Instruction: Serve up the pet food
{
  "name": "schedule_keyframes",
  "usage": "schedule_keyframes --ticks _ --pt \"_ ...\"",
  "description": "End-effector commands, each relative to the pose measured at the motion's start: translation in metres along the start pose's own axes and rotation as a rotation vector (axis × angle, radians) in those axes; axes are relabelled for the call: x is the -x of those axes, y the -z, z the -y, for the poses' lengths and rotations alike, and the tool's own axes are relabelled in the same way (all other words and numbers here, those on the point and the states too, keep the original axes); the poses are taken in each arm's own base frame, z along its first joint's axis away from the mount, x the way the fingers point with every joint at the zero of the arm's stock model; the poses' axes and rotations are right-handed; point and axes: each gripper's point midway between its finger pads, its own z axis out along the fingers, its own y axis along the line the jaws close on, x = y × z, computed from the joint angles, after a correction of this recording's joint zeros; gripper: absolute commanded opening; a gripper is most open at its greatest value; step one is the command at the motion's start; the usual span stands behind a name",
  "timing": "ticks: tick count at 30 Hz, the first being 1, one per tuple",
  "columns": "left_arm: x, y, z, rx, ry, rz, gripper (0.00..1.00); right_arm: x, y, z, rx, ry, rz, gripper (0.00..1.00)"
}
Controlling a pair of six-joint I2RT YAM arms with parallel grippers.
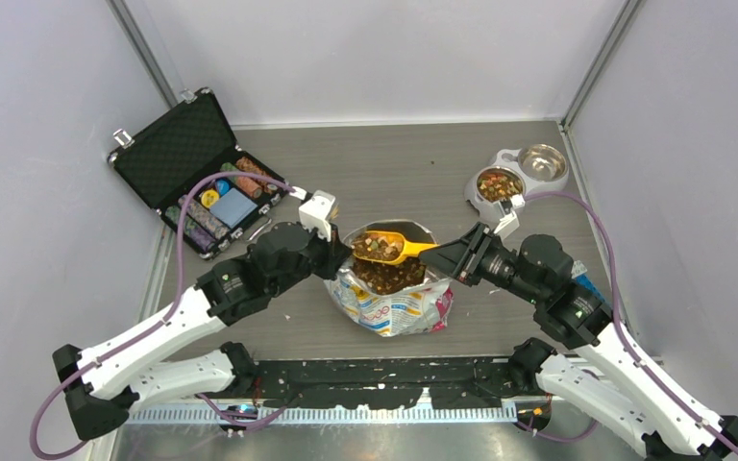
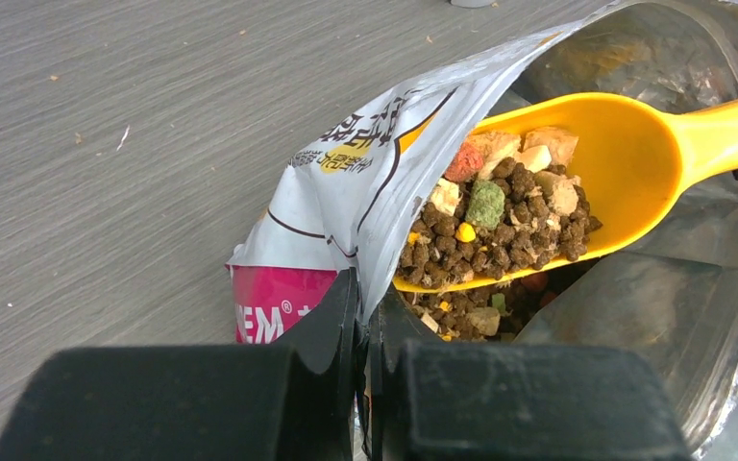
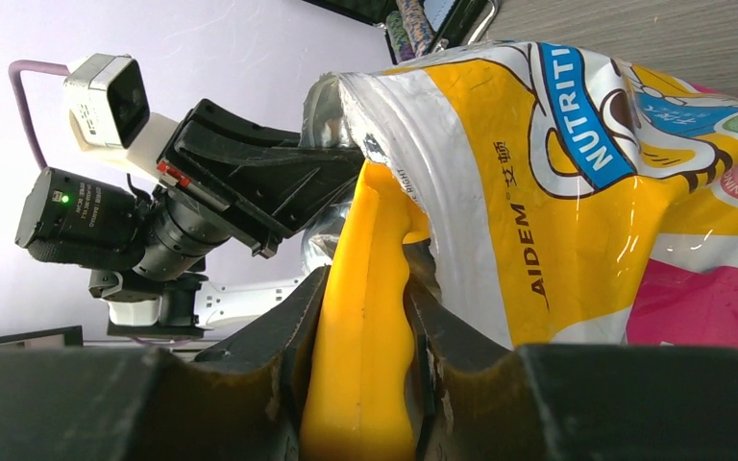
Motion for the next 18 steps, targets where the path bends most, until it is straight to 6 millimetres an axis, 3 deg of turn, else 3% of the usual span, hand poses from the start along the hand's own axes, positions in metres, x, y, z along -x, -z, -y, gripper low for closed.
schedule_keyframes --ticks 1,6,18 --pt "0.022 0.001 0.006 -0.003 0.004 0.048 0.0 0.011 0.013 -0.045 0.153 0.016 0.03 0.05" --pt "0.025 0.003 0.005 0.003 0.001 0.056 0.0 0.011 0.014 -0.041 0.148 0.01 0.043 0.05" --pt "0.023 -0.002 -0.003 0.052 -0.013 0.051 0.0 0.022 0.026 -0.052 0.175 0.027 0.089 0.05"
